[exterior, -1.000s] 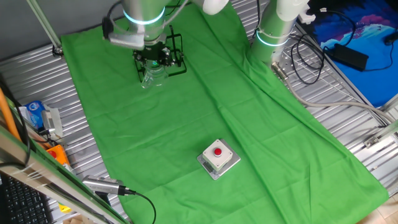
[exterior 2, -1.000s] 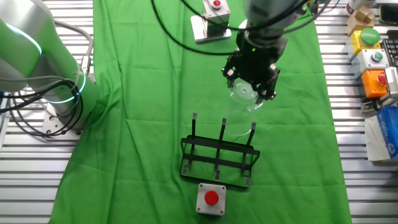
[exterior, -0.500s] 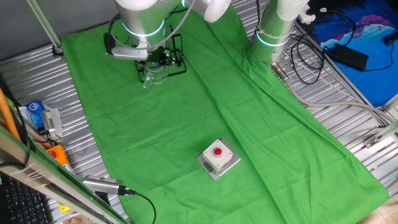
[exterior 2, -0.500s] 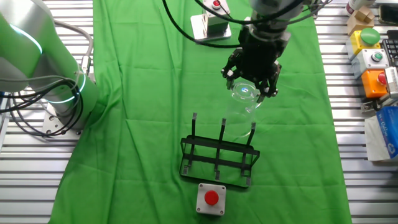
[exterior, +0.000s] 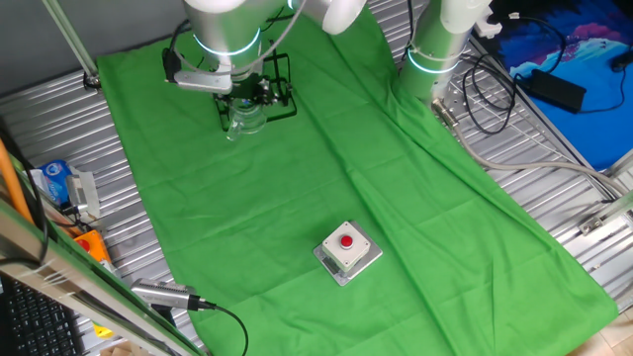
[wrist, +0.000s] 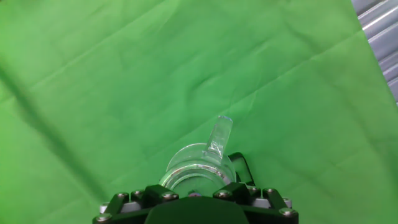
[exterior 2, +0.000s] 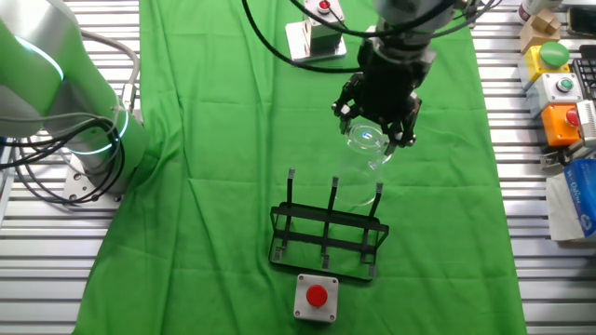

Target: Take the cup off the cup rack

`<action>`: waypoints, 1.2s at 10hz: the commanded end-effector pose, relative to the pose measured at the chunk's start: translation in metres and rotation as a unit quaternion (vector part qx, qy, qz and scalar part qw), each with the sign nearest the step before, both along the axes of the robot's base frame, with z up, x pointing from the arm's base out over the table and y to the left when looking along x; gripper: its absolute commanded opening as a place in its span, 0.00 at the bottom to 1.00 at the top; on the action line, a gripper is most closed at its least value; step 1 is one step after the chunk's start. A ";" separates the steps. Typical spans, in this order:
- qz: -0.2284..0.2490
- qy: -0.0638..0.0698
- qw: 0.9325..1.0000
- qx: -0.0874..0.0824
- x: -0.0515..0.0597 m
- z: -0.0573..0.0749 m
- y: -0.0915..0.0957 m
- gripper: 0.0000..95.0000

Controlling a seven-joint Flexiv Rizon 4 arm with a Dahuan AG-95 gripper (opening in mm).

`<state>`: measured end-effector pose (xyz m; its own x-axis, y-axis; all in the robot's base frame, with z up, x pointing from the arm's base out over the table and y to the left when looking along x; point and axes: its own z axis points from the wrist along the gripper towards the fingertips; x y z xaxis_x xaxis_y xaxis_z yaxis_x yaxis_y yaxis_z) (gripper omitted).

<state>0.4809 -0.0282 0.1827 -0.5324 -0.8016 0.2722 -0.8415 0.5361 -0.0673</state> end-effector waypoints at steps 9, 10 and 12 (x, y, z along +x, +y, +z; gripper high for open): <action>-0.048 -0.002 0.984 -0.174 0.037 -0.042 0.087 0.00; -0.051 -0.003 0.984 -0.173 0.037 -0.043 0.087 0.00; -0.063 -0.019 0.982 -0.175 0.037 -0.048 0.086 0.00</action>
<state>0.5173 0.0565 0.1336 -0.6382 -0.5904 0.4941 -0.7623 0.5747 -0.2978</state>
